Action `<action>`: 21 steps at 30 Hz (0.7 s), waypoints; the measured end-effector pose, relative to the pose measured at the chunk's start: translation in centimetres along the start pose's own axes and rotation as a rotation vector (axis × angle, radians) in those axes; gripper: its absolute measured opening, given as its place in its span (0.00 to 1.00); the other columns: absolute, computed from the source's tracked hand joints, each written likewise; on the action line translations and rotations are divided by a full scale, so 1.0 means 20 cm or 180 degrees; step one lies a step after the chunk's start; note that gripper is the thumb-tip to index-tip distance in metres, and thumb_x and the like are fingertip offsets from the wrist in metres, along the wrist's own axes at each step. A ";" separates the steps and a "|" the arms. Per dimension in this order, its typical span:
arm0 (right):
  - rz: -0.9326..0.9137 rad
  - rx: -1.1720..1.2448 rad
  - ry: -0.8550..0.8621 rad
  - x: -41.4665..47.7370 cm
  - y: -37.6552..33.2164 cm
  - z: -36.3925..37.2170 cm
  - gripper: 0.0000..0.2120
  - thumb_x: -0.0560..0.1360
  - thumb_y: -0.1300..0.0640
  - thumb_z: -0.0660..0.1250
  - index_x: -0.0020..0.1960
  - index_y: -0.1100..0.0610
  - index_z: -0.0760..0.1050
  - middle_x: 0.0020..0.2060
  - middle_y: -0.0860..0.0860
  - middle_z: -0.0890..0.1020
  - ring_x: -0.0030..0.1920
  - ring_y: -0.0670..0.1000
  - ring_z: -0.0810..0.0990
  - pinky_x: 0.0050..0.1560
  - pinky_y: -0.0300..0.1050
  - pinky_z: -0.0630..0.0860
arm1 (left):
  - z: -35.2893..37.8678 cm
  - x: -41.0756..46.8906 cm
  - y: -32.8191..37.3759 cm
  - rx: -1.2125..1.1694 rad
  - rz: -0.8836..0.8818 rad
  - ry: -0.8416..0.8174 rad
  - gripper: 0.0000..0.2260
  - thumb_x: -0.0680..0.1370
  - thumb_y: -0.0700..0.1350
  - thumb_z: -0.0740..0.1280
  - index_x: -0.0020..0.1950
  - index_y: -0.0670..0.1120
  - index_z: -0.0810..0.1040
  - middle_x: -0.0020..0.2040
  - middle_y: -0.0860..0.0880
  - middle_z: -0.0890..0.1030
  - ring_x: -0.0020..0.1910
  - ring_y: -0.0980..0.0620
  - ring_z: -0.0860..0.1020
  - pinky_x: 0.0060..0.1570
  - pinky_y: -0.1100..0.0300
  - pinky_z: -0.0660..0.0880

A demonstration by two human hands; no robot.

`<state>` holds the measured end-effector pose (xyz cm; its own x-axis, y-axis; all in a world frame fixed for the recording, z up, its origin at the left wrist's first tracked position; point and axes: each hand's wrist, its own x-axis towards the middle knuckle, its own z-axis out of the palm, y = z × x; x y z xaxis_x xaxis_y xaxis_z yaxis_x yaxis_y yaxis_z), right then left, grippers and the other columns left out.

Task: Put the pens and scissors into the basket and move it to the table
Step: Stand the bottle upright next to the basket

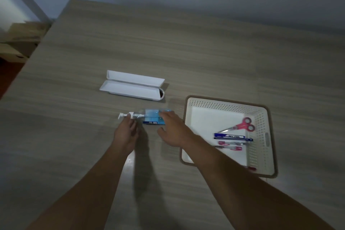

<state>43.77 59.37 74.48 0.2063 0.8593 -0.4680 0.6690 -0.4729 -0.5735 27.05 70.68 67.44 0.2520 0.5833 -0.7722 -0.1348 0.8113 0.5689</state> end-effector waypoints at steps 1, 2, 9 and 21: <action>0.0029 -0.0105 0.0037 0.02 -0.01 0.02 0.34 0.83 0.51 0.64 0.86 0.59 0.58 0.85 0.56 0.62 0.85 0.59 0.58 0.83 0.58 0.60 | -0.01 0.01 0.02 -0.0083 0.0033 -0.0069 0.22 0.87 0.54 0.62 0.77 0.45 0.77 0.71 0.48 0.81 0.72 0.50 0.77 0.71 0.53 0.71; 0.0054 -0.0203 0.0077 0.04 -0.02 0.04 0.36 0.83 0.50 0.65 0.86 0.59 0.56 0.86 0.55 0.60 0.86 0.59 0.56 0.84 0.59 0.59 | 0.00 0.02 0.03 -0.0131 0.0061 -0.0151 0.22 0.87 0.55 0.61 0.77 0.46 0.77 0.71 0.49 0.81 0.72 0.50 0.77 0.71 0.52 0.71; 0.0338 -0.0053 -0.0045 0.02 -0.08 0.03 0.40 0.83 0.46 0.67 0.88 0.53 0.51 0.83 0.54 0.57 0.81 0.61 0.64 0.79 0.57 0.68 | -0.01 0.01 0.15 0.0035 0.0259 -0.0448 0.16 0.85 0.51 0.69 0.71 0.46 0.79 0.60 0.46 0.87 0.54 0.49 0.89 0.58 0.45 0.84; 0.0273 0.1012 0.0535 -0.18 -0.13 -0.14 0.27 0.81 0.55 0.68 0.79 0.48 0.66 0.70 0.50 0.78 0.66 0.53 0.81 0.66 0.54 0.80 | 0.41 -0.19 0.17 0.1980 0.1826 -0.0829 0.15 0.80 0.51 0.75 0.65 0.49 0.86 0.61 0.47 0.87 0.62 0.48 0.86 0.67 0.45 0.82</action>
<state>43.37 58.00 79.52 0.3839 0.8215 -0.4216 0.3944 -0.5587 -0.7296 33.57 70.90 74.66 0.5260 0.8049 -0.2747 0.2190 0.1839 0.9582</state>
